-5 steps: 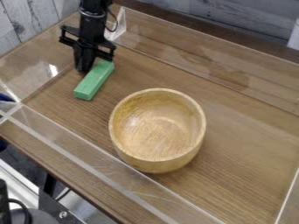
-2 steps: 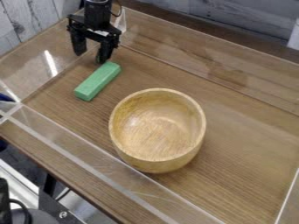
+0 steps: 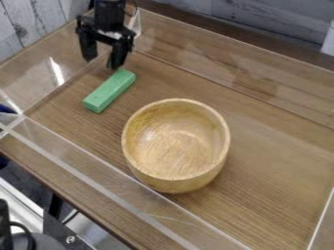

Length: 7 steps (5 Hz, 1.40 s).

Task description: Remove the green block from inside the brown bowl and put it on the table

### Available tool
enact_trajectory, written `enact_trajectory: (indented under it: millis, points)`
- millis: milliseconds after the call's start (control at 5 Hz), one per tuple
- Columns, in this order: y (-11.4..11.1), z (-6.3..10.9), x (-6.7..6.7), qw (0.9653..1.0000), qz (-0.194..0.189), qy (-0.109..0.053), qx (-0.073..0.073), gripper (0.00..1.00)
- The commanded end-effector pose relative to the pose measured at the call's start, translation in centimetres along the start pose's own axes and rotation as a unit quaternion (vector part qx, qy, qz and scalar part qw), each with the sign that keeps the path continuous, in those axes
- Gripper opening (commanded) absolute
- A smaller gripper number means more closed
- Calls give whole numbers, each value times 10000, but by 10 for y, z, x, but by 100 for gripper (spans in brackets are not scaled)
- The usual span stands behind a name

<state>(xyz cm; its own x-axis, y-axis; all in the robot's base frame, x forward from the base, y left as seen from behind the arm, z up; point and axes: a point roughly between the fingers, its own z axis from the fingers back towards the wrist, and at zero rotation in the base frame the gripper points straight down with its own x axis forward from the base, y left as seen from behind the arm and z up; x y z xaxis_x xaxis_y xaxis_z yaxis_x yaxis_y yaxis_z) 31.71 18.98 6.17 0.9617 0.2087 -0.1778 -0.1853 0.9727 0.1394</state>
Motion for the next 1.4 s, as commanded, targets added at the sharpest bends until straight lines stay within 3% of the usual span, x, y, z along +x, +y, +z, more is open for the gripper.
enact_trajectory:
  millis: [0,200,400,600,1000,1200]
  points:
    - [0,68,-1,9980,-12,-628,53,100]
    - [-7,106,-8,9970,-73,-772,-44,100]
    - [-2,88,9,9971,-133,-746,-107,0]
    - [6,65,27,9973,-146,-709,-133,0]
    - [0,38,30,9978,-381,-545,-86,0]
    - [5,25,36,9971,-540,-521,104,0]
